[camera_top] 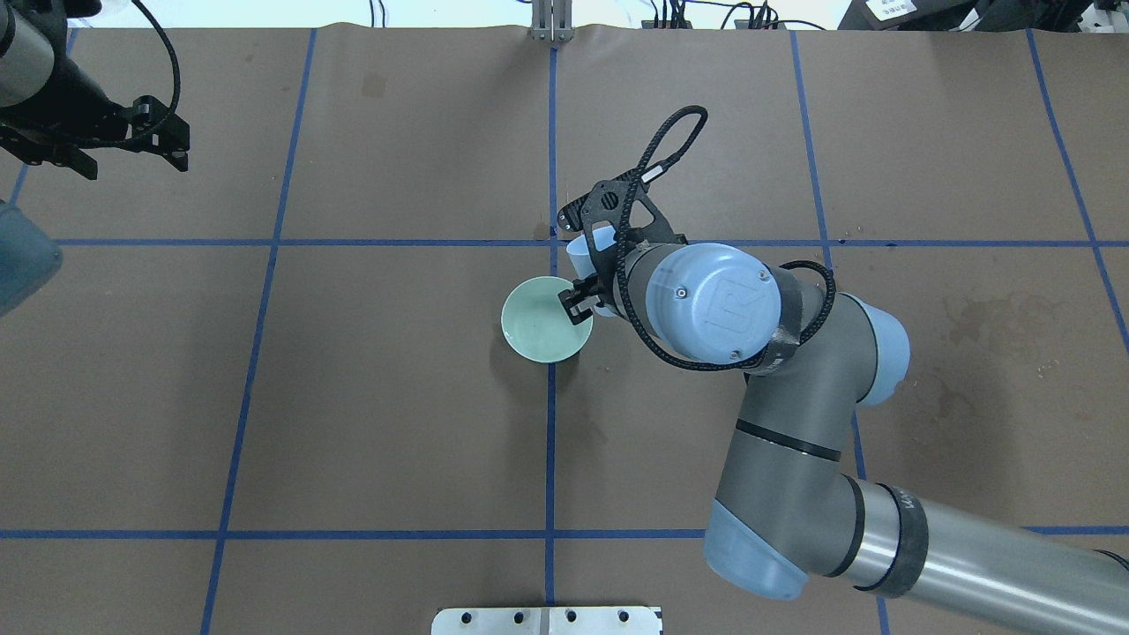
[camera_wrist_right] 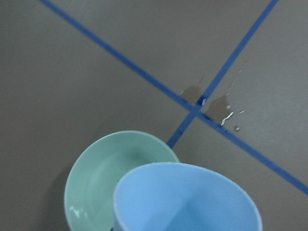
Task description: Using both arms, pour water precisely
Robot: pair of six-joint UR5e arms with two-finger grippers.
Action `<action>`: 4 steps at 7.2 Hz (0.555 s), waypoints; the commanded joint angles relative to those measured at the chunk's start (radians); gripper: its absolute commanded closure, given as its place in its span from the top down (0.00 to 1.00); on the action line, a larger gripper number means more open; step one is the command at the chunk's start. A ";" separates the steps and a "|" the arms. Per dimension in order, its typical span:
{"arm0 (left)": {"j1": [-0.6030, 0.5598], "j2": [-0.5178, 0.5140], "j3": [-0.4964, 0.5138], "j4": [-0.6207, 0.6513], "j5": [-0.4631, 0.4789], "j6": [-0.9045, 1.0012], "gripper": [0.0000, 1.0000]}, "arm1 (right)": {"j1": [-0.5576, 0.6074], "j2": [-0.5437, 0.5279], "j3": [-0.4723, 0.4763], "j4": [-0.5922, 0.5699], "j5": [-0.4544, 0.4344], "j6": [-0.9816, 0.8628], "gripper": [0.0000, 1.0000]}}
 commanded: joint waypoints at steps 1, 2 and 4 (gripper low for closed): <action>0.000 0.013 -0.039 0.014 0.002 -0.003 1.00 | 0.037 -0.113 0.079 -0.006 -0.202 0.206 0.00; 0.000 0.015 -0.059 0.028 0.000 -0.006 1.00 | 0.064 -0.180 0.104 -0.009 -0.260 0.332 0.00; 0.000 0.014 -0.091 0.066 0.002 -0.013 1.00 | 0.094 -0.248 0.127 -0.011 -0.377 0.478 0.00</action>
